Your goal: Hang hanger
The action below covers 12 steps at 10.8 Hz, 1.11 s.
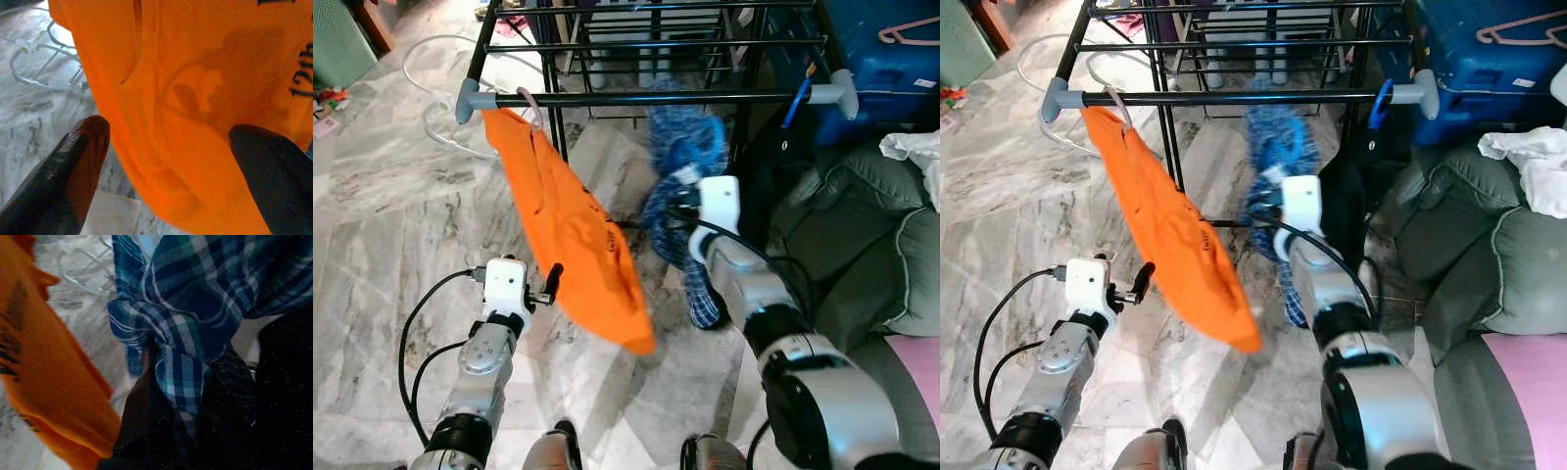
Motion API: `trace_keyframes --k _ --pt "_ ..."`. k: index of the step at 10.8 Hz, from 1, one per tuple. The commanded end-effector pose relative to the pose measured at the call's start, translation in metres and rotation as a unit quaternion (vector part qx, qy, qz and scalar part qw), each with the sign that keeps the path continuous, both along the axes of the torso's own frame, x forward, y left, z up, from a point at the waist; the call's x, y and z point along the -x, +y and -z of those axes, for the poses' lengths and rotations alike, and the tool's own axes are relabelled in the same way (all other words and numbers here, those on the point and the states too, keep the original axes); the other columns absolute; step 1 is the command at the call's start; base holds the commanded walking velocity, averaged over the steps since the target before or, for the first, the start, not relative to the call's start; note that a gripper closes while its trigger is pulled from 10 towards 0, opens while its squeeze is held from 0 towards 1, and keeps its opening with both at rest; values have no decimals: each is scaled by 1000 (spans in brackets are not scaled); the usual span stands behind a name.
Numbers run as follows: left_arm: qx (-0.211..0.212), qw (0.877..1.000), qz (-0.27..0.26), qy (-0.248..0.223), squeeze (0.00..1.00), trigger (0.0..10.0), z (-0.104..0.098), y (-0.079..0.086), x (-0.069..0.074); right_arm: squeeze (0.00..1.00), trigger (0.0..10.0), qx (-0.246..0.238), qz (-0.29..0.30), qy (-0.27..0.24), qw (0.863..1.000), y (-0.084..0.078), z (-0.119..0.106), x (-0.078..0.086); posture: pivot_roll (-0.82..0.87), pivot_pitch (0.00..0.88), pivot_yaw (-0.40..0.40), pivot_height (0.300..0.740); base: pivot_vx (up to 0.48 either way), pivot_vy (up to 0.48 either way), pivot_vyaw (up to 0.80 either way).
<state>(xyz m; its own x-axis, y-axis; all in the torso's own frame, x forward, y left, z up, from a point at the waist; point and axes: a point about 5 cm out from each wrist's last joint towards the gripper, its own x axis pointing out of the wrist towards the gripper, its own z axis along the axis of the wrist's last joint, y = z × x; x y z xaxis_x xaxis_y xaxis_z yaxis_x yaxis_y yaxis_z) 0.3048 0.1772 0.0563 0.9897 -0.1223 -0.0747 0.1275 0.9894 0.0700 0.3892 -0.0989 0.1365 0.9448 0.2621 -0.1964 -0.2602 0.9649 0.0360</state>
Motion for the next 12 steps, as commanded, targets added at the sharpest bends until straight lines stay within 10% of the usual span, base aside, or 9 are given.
trace_keyframes --k 1,5,12 --pt "-3 1000 -14 15 0 10000 7 9 7 0 10000 0 -26 -3 1000 11 -6 -2 -156 206 54 740 0 0 0" --pt "-18 999 -27 19 0 10000 8 22 21 0 10000 -3 -36 -37 999 22 -44 -17 -81 251 52 740 0 0 0" --pt "-45 995 -72 44 0 10000 7 57 70 0 10000 -27 -15 15 999 22 -48 -21 93 331 42 740 0 0 0"
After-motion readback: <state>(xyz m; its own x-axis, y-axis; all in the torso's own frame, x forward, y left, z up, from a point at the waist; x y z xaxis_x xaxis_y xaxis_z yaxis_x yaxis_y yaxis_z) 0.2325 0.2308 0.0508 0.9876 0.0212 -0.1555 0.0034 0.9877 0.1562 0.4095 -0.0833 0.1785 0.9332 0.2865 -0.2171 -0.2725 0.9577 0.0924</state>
